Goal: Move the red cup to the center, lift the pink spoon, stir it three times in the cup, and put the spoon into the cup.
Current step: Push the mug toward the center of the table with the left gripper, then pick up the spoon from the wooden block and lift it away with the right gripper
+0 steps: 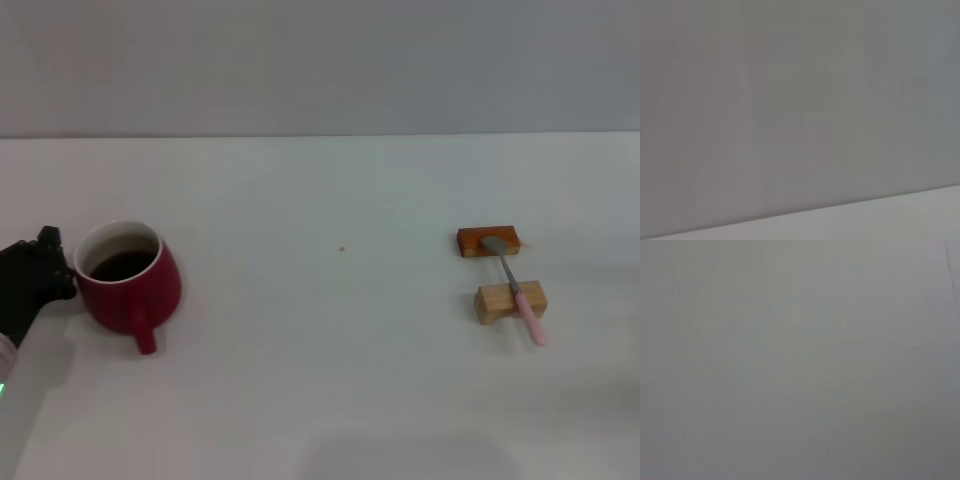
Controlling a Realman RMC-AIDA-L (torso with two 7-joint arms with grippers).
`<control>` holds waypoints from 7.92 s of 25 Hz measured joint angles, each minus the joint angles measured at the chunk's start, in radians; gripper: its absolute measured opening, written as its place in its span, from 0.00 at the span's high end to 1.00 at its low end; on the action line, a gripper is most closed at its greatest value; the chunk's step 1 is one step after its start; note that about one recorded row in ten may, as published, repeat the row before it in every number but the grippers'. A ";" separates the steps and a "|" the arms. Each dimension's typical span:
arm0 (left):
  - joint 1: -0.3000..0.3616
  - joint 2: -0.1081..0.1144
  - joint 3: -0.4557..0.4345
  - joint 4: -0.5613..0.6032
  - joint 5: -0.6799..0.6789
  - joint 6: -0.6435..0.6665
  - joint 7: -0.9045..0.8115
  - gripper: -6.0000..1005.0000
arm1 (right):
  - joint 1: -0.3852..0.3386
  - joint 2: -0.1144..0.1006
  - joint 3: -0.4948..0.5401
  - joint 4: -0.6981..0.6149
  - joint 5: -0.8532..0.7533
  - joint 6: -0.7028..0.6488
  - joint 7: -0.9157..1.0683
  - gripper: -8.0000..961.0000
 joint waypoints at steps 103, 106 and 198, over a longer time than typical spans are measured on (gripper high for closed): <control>-0.142 0.019 -0.355 -0.012 0.106 -0.089 -0.031 0.86 | -0.015 0.013 -0.007 0.002 -0.006 -0.008 0.001 0.23; -0.132 0.019 -0.477 -0.016 0.105 -0.113 -0.019 0.86 | -0.018 0.015 -0.008 0.002 -0.006 -0.008 0.001 0.23; -0.120 0.005 -0.597 -0.078 0.105 -0.092 0.016 0.16 | -0.478 -0.169 -1.046 1.190 0.767 0.471 -0.842 0.23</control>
